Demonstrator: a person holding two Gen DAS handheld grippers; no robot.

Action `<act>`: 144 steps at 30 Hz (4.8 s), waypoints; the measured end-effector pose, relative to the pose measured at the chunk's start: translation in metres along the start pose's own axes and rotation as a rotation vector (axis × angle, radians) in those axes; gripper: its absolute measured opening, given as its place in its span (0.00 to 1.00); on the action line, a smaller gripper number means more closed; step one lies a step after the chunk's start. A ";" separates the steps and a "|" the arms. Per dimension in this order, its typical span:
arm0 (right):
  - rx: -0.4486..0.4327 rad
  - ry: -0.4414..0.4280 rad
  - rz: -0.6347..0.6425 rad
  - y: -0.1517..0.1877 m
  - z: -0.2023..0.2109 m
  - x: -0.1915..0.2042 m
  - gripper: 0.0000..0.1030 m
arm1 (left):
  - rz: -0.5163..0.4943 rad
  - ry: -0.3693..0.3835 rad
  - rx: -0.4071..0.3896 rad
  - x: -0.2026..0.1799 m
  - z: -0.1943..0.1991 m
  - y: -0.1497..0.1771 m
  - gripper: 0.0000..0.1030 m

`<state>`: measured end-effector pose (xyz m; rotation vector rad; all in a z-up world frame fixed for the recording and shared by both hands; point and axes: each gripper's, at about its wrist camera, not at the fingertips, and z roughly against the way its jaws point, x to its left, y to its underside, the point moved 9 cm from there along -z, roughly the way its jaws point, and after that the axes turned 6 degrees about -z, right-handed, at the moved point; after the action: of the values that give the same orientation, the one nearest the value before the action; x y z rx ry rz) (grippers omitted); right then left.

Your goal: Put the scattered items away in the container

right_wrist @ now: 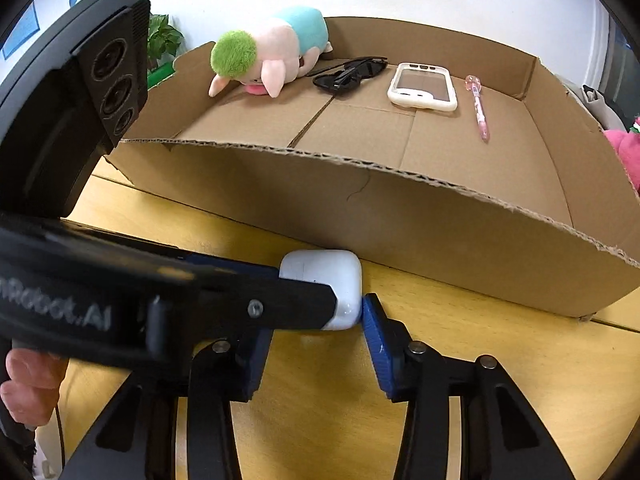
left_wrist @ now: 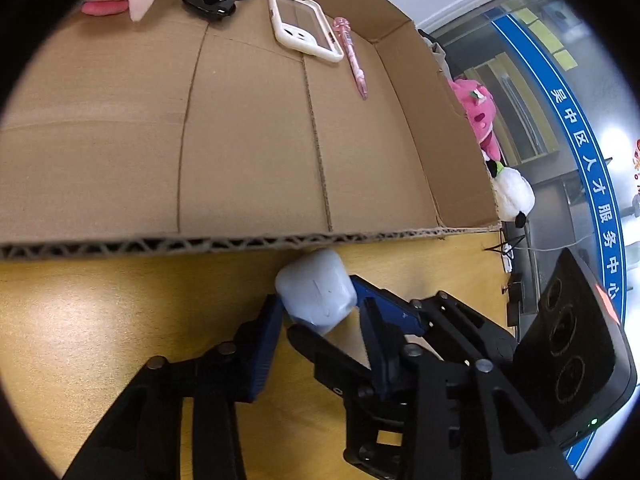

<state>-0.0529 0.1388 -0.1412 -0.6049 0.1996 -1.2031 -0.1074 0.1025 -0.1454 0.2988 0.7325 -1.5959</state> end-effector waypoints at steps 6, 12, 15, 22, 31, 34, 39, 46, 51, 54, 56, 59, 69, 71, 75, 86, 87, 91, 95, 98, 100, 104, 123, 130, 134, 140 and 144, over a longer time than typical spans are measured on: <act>-0.008 -0.027 -0.035 0.005 0.005 -0.005 0.45 | 0.032 0.045 -0.008 0.001 0.004 0.006 0.22; -0.047 -0.069 -0.073 0.000 0.025 -0.006 0.45 | 0.054 0.099 -0.062 -0.001 0.017 0.003 0.37; -0.065 -0.097 -0.093 -0.003 0.035 -0.005 0.45 | 0.073 0.144 -0.080 -0.004 0.022 0.001 0.41; -0.086 -0.144 -0.085 -0.004 0.048 0.010 0.46 | 0.093 0.226 -0.102 -0.018 0.031 -0.002 0.37; -0.109 -0.152 -0.022 -0.018 0.067 0.030 0.46 | 0.069 0.209 -0.166 -0.031 0.067 -0.012 0.24; -0.125 -0.160 0.018 -0.034 0.078 0.038 0.46 | 0.035 0.189 -0.196 -0.038 0.086 -0.023 0.24; -0.152 -0.152 0.100 -0.081 0.091 0.049 0.46 | -0.059 0.136 -0.241 -0.050 0.124 -0.068 0.24; -0.093 -0.180 0.175 -0.167 0.089 0.058 0.46 | -0.126 0.041 -0.269 -0.045 0.161 -0.143 0.24; 0.012 -0.190 0.209 -0.202 0.050 0.066 0.46 | -0.080 -0.003 -0.232 -0.011 0.156 -0.176 0.24; 0.063 -0.194 0.200 -0.205 0.023 0.069 0.46 | -0.038 -0.009 -0.204 0.013 0.145 -0.180 0.24; 0.099 -0.216 0.187 -0.198 0.006 0.071 0.46 | -0.016 -0.016 -0.184 0.030 0.134 -0.176 0.24; 0.168 -0.230 0.188 -0.182 -0.022 0.075 0.46 | 0.037 -0.008 -0.142 0.057 0.114 -0.164 0.24; 0.332 -0.259 0.170 -0.141 -0.077 0.079 0.46 | 0.142 -0.040 -0.052 0.099 0.074 -0.136 0.24; 0.351 -0.252 0.170 -0.136 -0.082 0.078 0.46 | 0.157 -0.049 -0.038 0.103 0.069 -0.132 0.24; 0.380 -0.237 0.169 -0.125 -0.090 0.076 0.46 | 0.186 -0.055 -0.011 0.111 0.059 -0.127 0.25; 0.378 -0.234 0.153 -0.117 -0.087 0.073 0.47 | 0.204 -0.107 -0.016 0.122 0.063 -0.121 0.26; 0.375 -0.232 0.149 -0.116 -0.086 0.072 0.47 | 0.205 -0.115 -0.018 0.123 0.064 -0.121 0.26; 0.353 -0.231 0.144 -0.116 -0.076 0.070 0.63 | 0.200 -0.129 -0.044 0.124 0.073 -0.122 0.32; 0.284 -0.211 0.133 -0.117 -0.052 0.059 0.86 | 0.135 -0.199 -0.105 0.115 0.092 -0.126 0.36; 0.160 -0.163 0.120 -0.116 -0.016 0.043 0.92 | 0.017 -0.307 -0.191 0.097 0.116 -0.127 0.37; 0.041 -0.088 0.117 -0.111 0.016 0.024 0.93 | -0.068 -0.393 -0.267 0.080 0.135 -0.124 0.54; -0.129 0.109 0.053 -0.098 0.062 -0.024 0.99 | -0.174 -0.553 -0.464 0.043 0.164 -0.106 0.80; -0.189 0.180 -0.093 -0.064 0.070 -0.049 0.99 | -0.223 -0.658 -0.539 -0.009 0.141 -0.053 0.80; -0.190 0.175 -0.093 -0.061 0.068 -0.045 0.99 | -0.201 -0.658 -0.539 -0.004 0.143 -0.047 0.80; -0.185 0.176 -0.095 -0.059 0.067 -0.045 0.99 | -0.201 -0.640 -0.540 -0.004 0.142 -0.045 0.80; -0.182 0.174 -0.095 -0.056 0.066 -0.043 0.99 | -0.202 -0.639 -0.520 -0.001 0.139 -0.042 0.80; -0.186 0.177 -0.099 -0.057 0.068 -0.044 0.99 | -0.201 -0.656 -0.516 0.001 0.138 -0.041 0.80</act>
<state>-0.0843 0.1884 -0.0622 -0.6767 0.4386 -1.3445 -0.1161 0.0173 -0.0293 -0.6655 0.6341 -1.4977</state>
